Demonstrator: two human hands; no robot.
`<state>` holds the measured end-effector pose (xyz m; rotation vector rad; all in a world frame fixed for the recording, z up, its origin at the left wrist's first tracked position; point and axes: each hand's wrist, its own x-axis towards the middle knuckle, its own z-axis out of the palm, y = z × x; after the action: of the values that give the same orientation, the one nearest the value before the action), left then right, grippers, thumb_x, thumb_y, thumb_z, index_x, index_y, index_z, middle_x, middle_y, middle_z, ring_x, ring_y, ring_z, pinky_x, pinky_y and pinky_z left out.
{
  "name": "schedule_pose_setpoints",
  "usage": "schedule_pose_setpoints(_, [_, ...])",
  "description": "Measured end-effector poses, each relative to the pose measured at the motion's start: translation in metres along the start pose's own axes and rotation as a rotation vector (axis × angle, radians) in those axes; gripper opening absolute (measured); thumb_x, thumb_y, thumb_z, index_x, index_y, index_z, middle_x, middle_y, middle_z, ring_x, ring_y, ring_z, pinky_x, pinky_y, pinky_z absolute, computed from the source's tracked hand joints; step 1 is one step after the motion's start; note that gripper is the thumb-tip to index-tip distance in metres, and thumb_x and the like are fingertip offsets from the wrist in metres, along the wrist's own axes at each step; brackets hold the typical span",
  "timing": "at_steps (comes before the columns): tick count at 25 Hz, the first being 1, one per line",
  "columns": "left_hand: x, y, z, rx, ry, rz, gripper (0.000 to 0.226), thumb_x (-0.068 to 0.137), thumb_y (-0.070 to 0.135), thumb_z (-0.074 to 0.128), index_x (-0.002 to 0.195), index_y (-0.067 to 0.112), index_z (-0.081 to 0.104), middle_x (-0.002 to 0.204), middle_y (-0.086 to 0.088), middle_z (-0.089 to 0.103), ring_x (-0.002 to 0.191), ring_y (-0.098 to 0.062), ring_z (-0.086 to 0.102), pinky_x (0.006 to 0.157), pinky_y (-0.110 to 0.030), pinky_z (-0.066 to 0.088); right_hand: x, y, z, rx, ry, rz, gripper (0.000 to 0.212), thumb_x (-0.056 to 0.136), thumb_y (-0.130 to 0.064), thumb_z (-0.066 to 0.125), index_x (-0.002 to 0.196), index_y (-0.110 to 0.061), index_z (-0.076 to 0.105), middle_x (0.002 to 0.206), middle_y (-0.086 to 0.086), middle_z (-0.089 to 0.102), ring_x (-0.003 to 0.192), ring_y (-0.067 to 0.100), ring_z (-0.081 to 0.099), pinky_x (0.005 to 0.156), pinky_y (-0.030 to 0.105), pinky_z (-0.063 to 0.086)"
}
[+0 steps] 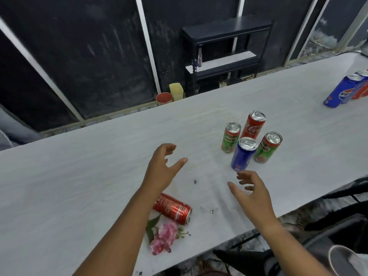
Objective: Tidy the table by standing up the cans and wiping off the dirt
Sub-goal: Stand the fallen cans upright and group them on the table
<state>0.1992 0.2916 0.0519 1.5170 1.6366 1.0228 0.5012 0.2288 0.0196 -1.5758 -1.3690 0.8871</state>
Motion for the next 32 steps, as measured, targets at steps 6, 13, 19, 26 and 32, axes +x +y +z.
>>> schedule_pose_setpoints(6, [-0.039, -0.1, -0.122, 0.312, 0.237, -0.123, 0.049, 0.096, 0.055, 0.074, 0.138, 0.033, 0.06, 0.139, 0.013, 0.062, 0.13, -0.01, 0.058, 0.104, -0.032, 0.048, -0.037, -0.03, 0.078, -0.092, -0.332, -0.069, 0.042, 0.084, -0.056, 0.083, 0.121, -0.049, 0.065, 0.121, -0.033, 0.066, 0.114, -0.006, 0.063, 0.091, 0.017, 0.047])
schedule_pose_setpoints(13, [-0.097, -0.187, -0.177, 0.515, 0.294, -0.101, 0.032, 0.101, 0.045, 0.07, 0.127, 0.026, 0.067, 0.137, 0.009, 0.064, 0.139, -0.02, 0.053, 0.11, -0.041, 0.05, -0.057, -0.047, 0.11, -0.411, -0.504, -0.221, 0.07, 0.078, -0.078, 0.072, 0.14, -0.051, 0.056, 0.119, -0.027, 0.06, 0.109, -0.008, 0.054, 0.089, 0.012, 0.042])
schedule_pose_setpoints(19, [-0.104, -0.195, -0.173, 0.556, 0.342, -0.005, 0.035, 0.103, 0.053, 0.055, 0.125, 0.027, 0.065, 0.136, 0.013, 0.063, 0.134, -0.014, 0.056, 0.104, -0.029, 0.047, -0.058, -0.058, 0.12, -0.126, -0.386, -0.112, 0.055, 0.083, -0.029, 0.091, 0.126, -0.048, 0.063, 0.125, -0.019, 0.064, 0.11, -0.006, 0.062, 0.088, 0.016, 0.056])
schedule_pose_setpoints(26, [-0.105, -0.191, -0.173, 0.569, 0.344, -0.008, 0.035, 0.103, 0.053, 0.055, 0.125, 0.028, 0.065, 0.134, 0.014, 0.064, 0.133, -0.013, 0.056, 0.104, -0.031, 0.049, -0.038, -0.089, 0.125, -0.011, -0.232, -0.21, 0.076, 0.082, -0.027, 0.091, 0.144, -0.047, 0.052, 0.134, -0.026, 0.059, 0.123, 0.002, 0.062, 0.092, 0.018, 0.055])
schedule_pose_setpoints(32, [-0.104, -0.191, -0.173, 0.566, 0.356, 0.002, 0.034, 0.103, 0.053, 0.054, 0.124, 0.029, 0.065, 0.133, 0.014, 0.063, 0.132, -0.012, 0.056, 0.106, -0.031, 0.049, -0.033, -0.095, 0.144, -0.019, -0.263, -0.203, 0.074, 0.079, -0.047, 0.086, 0.145, -0.046, 0.052, 0.136, -0.026, 0.06, 0.125, -0.002, 0.058, 0.092, 0.022, 0.052])
